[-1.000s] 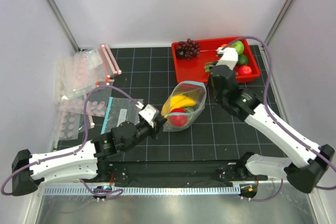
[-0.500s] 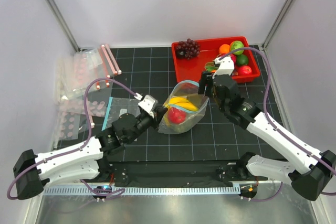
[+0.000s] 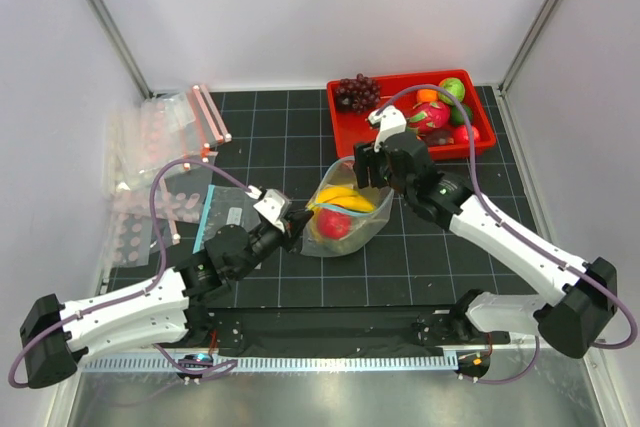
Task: Place the food in the zip-top bag and seal the zipper
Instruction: Zip the zipper food storage bag at the center of the board.
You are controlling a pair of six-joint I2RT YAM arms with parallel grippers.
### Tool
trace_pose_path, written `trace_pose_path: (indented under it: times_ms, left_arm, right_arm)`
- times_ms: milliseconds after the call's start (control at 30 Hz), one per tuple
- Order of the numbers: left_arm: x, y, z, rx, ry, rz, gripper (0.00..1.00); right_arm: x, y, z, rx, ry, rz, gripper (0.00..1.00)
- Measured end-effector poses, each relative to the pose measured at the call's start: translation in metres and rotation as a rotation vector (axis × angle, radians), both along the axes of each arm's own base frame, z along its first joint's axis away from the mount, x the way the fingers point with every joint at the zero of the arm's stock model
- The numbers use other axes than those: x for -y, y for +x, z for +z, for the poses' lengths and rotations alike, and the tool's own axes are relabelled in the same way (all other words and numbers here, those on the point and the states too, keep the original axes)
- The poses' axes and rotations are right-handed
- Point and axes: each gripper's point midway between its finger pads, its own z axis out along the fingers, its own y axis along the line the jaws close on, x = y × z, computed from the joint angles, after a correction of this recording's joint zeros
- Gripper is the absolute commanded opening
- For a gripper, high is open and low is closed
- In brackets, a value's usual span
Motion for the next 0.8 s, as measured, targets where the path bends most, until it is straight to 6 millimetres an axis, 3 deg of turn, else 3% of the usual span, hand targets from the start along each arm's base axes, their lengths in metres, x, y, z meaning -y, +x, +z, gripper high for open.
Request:
trace_pose_path:
  times_ms: [133, 233, 267, 333, 467, 667, 800]
  left_arm:
    - [-0.001, 0.001, 0.000, -0.001, 0.000, 0.011, 0.00]
    - [-0.002, 0.003, 0.000, 0.000, 0.000, 0.019, 0.00]
    - [-0.002, 0.003, 0.000, -0.001, 0.000, 0.021, 0.01]
    - [-0.004, 0.006, -0.002, -0.002, 0.002, 0.045, 0.00]
    - [-0.010, 0.015, -0.003, -0.007, -0.004, 0.101, 0.00]
    - [-0.017, 0.036, -0.011, -0.054, -0.032, 0.173, 0.00]
    - [-0.020, 0.045, -0.007, -0.075, -0.083, 0.178, 0.00]
  right_arm:
    - [0.000, 0.001, -0.011, -0.043, -0.040, 0.000, 0.59]
    - [0.004, 0.001, -0.014, -0.057, -0.062, -0.017, 0.31]
    - [0.005, 0.001, -0.014, -0.058, -0.066, -0.022, 0.13]
    - [0.007, 0.000, -0.015, -0.061, -0.067, -0.029, 0.01]
    - [0.013, -0.002, -0.011, -0.061, -0.060, -0.059, 0.01]
    - [0.035, -0.014, 0.015, 0.009, -0.001, -0.129, 0.01]
    - [0.037, -0.022, 0.028, 0.036, 0.040, -0.125, 0.01]
